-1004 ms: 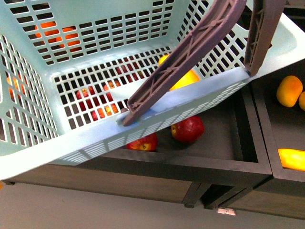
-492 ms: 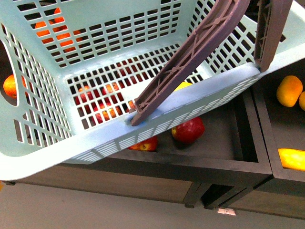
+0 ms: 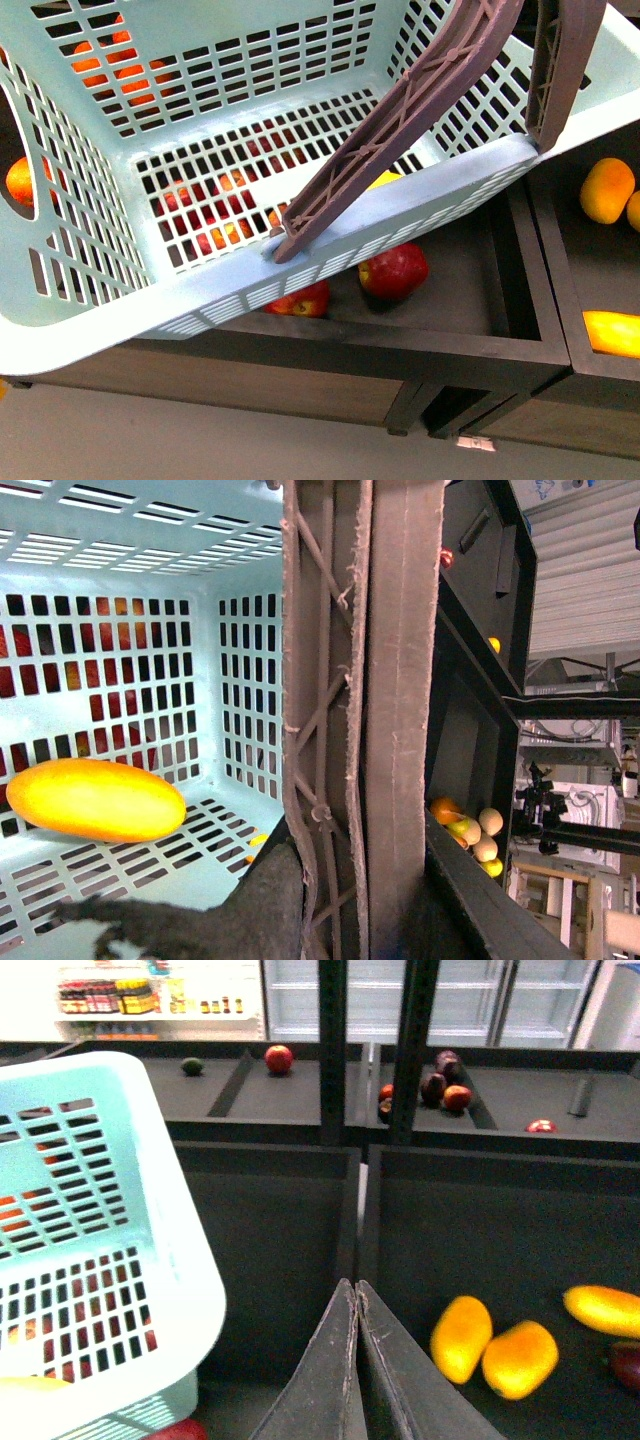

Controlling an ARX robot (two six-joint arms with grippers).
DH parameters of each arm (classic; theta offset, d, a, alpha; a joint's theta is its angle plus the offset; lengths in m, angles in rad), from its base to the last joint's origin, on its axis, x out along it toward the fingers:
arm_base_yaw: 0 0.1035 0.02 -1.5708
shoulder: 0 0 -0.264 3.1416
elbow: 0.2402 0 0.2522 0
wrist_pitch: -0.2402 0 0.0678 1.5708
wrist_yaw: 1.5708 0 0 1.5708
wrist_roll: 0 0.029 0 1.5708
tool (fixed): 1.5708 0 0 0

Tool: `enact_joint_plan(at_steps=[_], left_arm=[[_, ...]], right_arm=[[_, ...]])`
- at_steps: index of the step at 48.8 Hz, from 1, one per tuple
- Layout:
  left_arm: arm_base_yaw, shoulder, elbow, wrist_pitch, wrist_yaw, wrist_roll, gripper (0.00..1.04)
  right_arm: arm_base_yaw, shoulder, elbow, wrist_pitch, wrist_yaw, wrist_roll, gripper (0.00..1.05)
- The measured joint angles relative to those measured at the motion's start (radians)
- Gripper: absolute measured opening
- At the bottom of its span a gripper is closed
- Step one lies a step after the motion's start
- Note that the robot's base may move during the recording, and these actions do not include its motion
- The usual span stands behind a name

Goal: Pick mango and avocado into basket

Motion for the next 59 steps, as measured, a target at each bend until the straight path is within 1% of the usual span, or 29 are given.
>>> enact_joint_plan(at_steps=[2, 8, 9, 13, 16, 18, 19, 23, 24, 26, 38, 40, 43, 50, 59], left_arm=[[0.000, 0.000, 0.000, 0.000, 0.000, 0.000, 0.20], [0.000, 0.000, 0.000, 0.000, -0.001, 0.000, 0.20], [0.000, 0.000, 0.000, 0.000, -0.001, 0.001, 0.20], [0.000, 0.000, 0.000, 0.000, -0.001, 0.000, 0.20], [0.000, 0.000, 0.000, 0.000, 0.000, 0.000, 0.20], [0.000, 0.000, 0.000, 0.000, 0.000, 0.000, 0.20], [0.000, 0.000, 0.000, 0.000, 0.000, 0.000, 0.20], [0.000, 0.000, 0.000, 0.000, 0.000, -0.001, 0.20], [0.000, 0.000, 0.000, 0.000, 0.000, -0.001, 0.20], [0.000, 0.000, 0.000, 0.000, 0.000, -0.001, 0.20], [0.000, 0.000, 0.000, 0.000, 0.000, -0.001, 0.20], [-0.003, 0.000, 0.000, 0.000, 0.000, -0.001, 0.20], [-0.008, 0.000, 0.000, 0.000, 0.005, -0.001, 0.20], [-0.010, 0.002, 0.001, 0.000, 0.023, -0.010, 0.20], [-0.010, 0.003, 0.001, 0.000, 0.014, -0.012, 0.20]], right_arm=[[-0.013, -0.037, -0.024, -0.014, 0.000, 0.000, 0.02], [-0.014, -0.117, -0.066, -0.054, -0.005, 0.000, 0.02], [-0.014, -0.127, -0.071, -0.059, -0.005, 0.000, 0.04], [-0.014, -0.145, -0.080, -0.062, -0.005, 0.000, 0.16], [-0.014, -0.147, -0.080, -0.062, -0.005, 0.000, 0.30], [-0.014, -0.147, -0.080, -0.062, -0.005, 0.000, 0.37], [-0.014, -0.147, -0.080, -0.062, -0.005, 0.000, 0.38], [-0.015, -0.148, -0.080, -0.062, -0.004, 0.000, 0.52], [-0.015, -0.148, -0.080, -0.062, -0.005, 0.000, 0.54], [-0.015, -0.148, -0.080, -0.062, -0.004, 0.000, 0.61], [-0.016, -0.148, -0.080, -0.062, -0.003, 0.000, 0.95], [-0.017, -0.148, -0.080, -0.062, -0.002, 0.003, 0.98], [-0.018, -0.148, -0.080, -0.062, -0.002, 0.004, 0.96], [-0.018, -0.151, -0.080, -0.062, -0.003, 0.004, 0.96], [-0.018, -0.151, -0.080, -0.064, -0.003, 0.004, 0.96]])
